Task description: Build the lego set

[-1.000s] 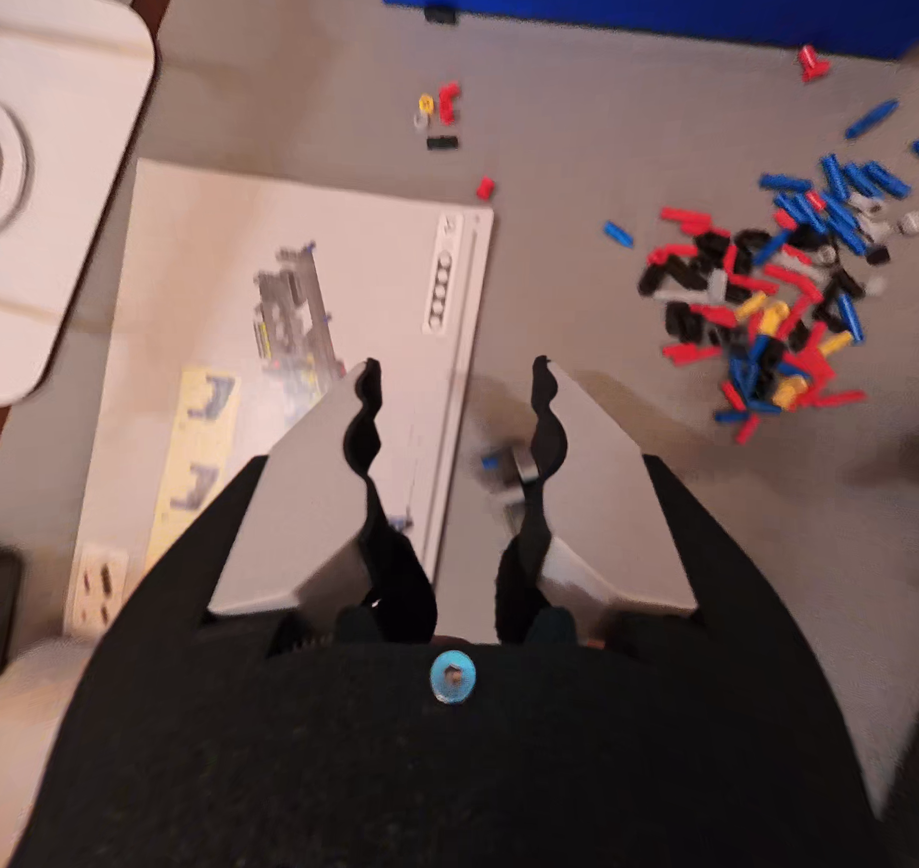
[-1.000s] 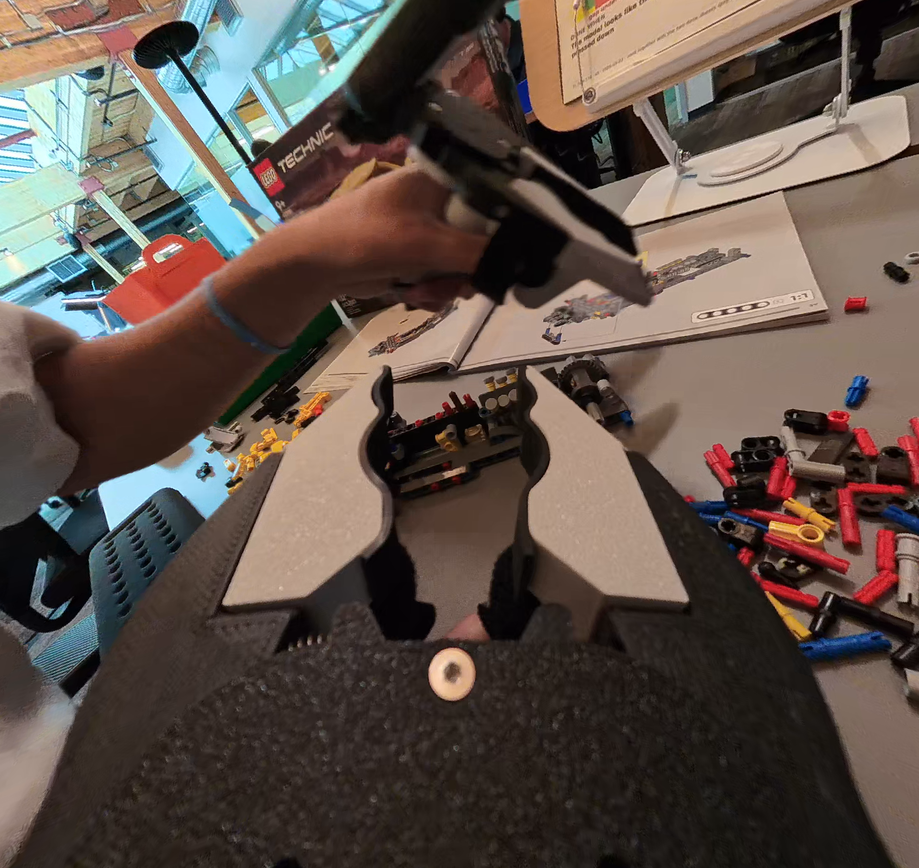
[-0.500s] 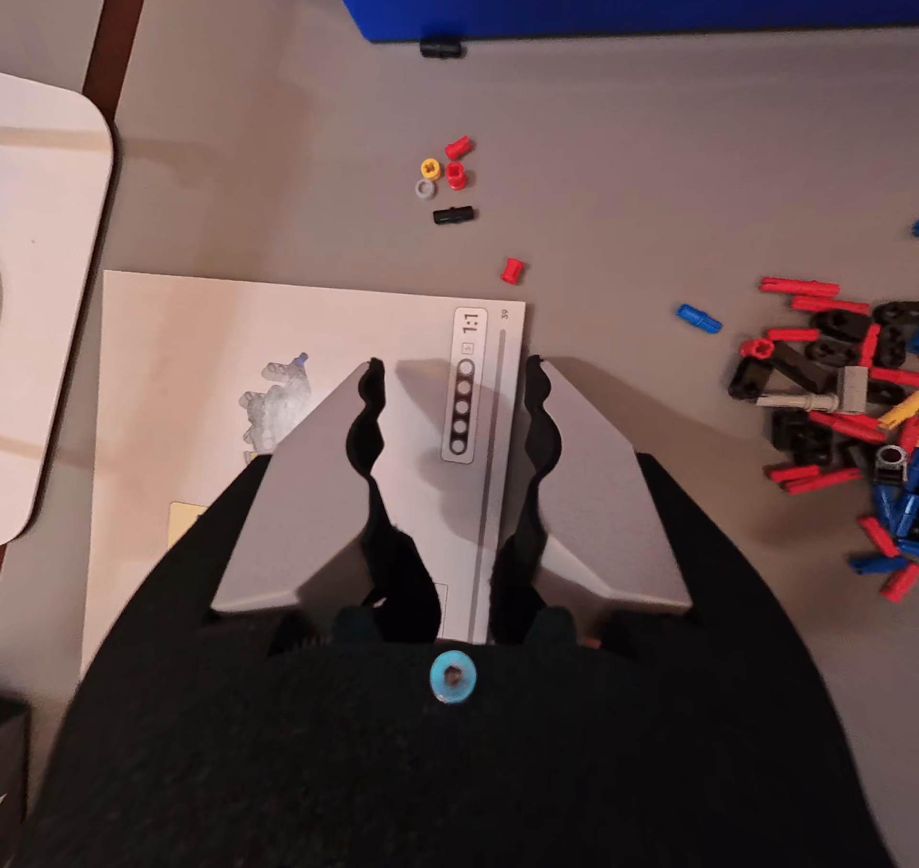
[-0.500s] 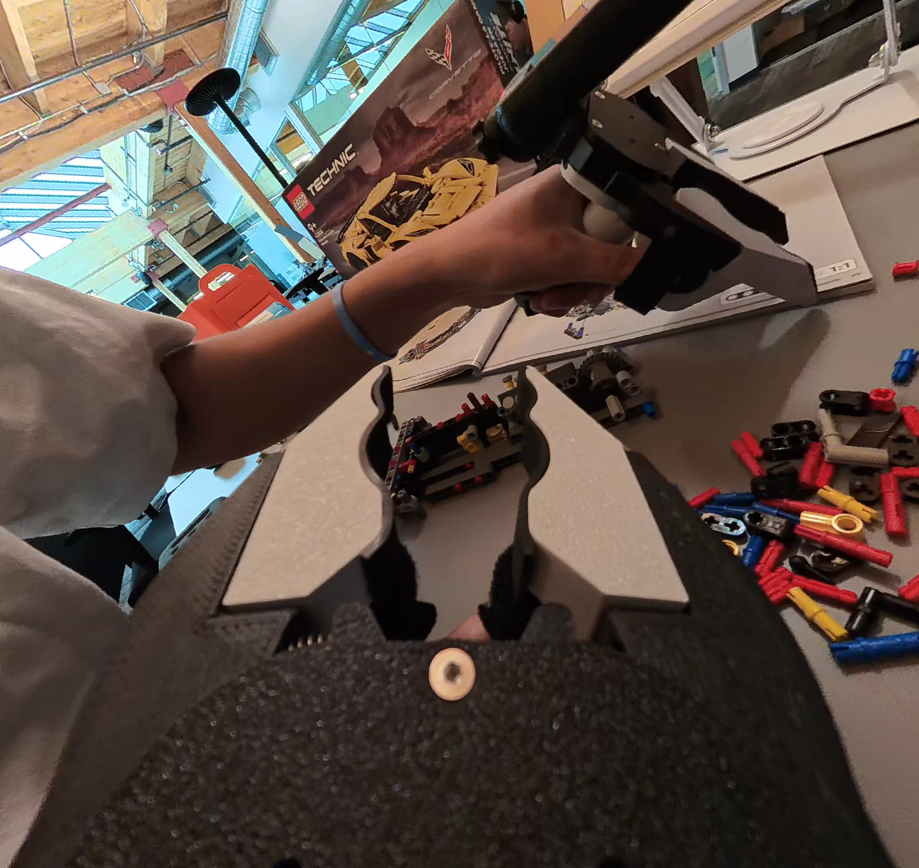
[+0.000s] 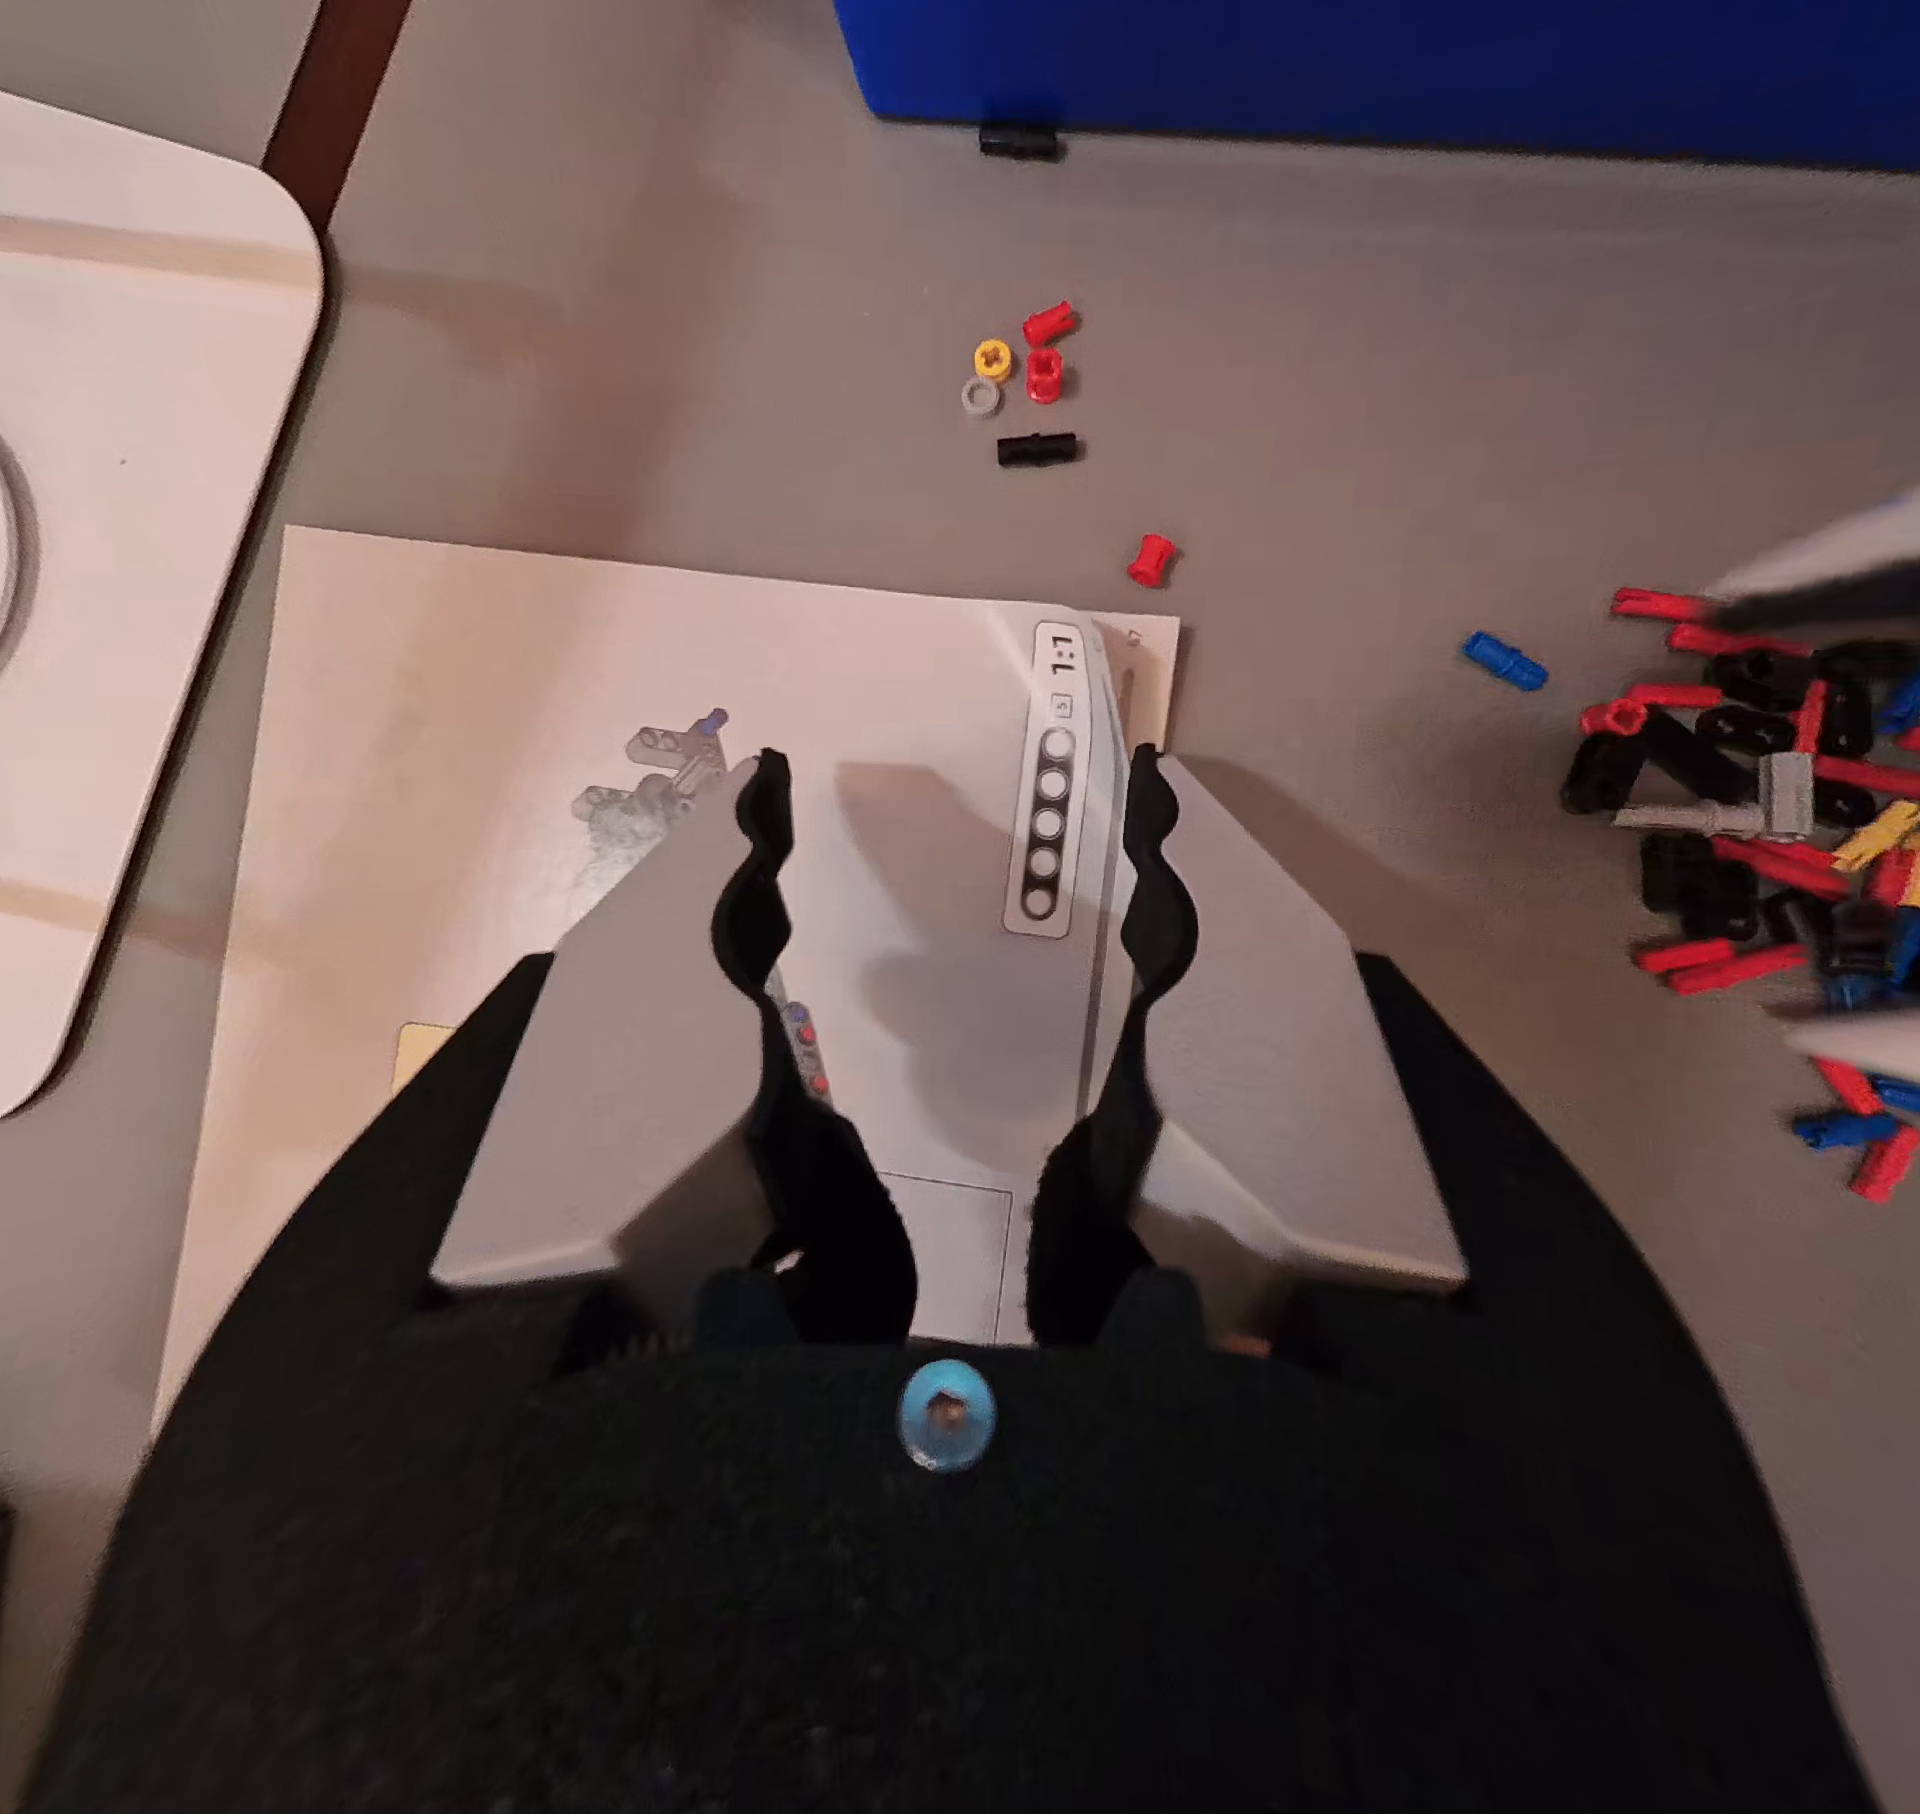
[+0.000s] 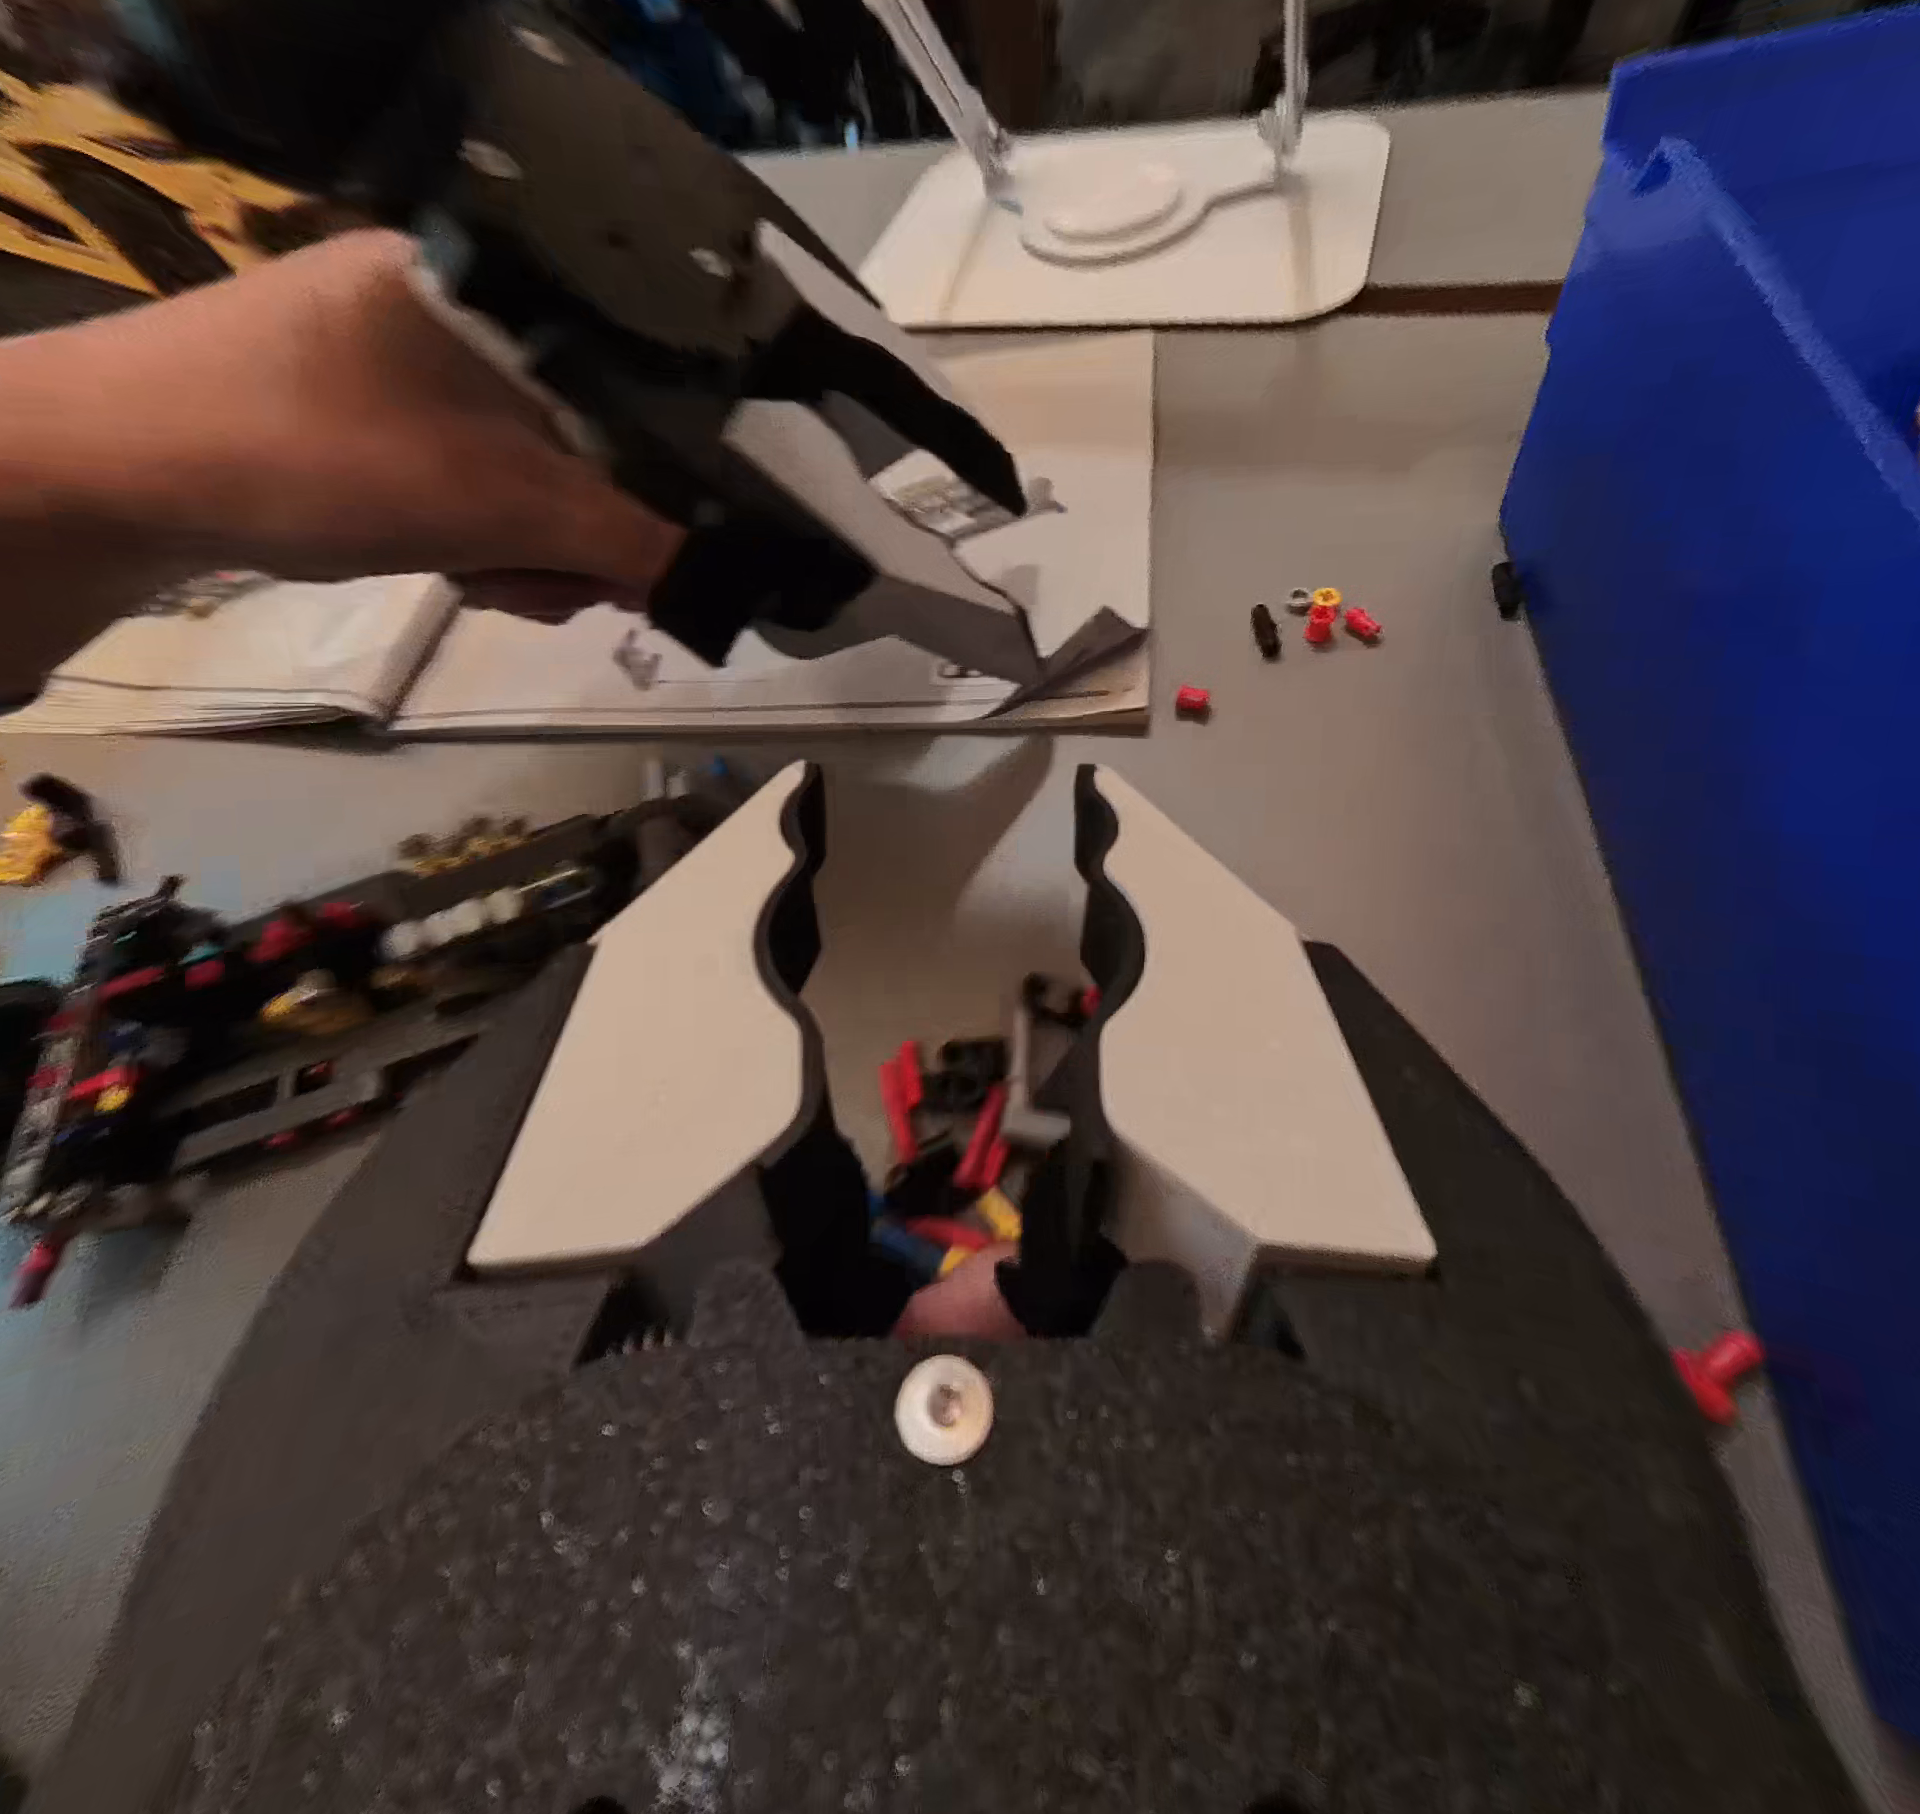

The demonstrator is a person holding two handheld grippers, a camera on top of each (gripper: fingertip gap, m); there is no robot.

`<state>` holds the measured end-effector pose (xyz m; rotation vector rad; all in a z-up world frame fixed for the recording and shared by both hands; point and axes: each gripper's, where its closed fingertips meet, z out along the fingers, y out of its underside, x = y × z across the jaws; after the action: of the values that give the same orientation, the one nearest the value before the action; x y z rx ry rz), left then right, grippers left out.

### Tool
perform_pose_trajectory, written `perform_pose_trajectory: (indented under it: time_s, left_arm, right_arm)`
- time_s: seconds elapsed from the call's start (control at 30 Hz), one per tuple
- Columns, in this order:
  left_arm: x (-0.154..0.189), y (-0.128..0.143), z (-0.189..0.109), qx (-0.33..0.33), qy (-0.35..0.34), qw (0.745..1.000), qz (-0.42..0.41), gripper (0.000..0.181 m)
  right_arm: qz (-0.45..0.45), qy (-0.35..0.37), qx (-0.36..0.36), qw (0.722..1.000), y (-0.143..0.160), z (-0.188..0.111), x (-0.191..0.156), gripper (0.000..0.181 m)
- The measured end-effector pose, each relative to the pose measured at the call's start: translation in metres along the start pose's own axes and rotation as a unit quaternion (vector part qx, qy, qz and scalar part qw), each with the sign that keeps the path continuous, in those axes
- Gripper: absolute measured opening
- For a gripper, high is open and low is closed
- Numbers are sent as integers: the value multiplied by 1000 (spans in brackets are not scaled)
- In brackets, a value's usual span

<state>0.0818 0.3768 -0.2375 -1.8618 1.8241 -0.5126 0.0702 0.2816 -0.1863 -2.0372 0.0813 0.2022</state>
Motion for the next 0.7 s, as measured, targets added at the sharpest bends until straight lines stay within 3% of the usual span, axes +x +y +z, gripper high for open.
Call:
perform_pose_trajectory:
  time_s: [0.2, 0.33, 0.47, 0.6, 0.7]
  left_arm:
    - [-4, 2, -1, 6, 20, 1000, -2, 63]
    - [-9, 3, -3, 12, 26, 1000, -7, 63]
    - [-12, 3, -9, 22, 37, 999, -20, 60]
    - [-5, 6, -23, 34, 96, 989, -103, 55]
    - [6, 7, -45, 62, 184, 962, -194, 59]
  right_arm:
    - [-57, 4, -95, 994, -4, 56, 19, 48]
    - [-74, -9, -153, 985, 8, 75, 19, 46]
    - [-62, -29, -168, 983, 15, 88, 12, 45]
    - [-80, -2, -162, 983, 15, 97, 16, 25]
    - [-115, -14, -127, 985, 2, 95, 3, 11]
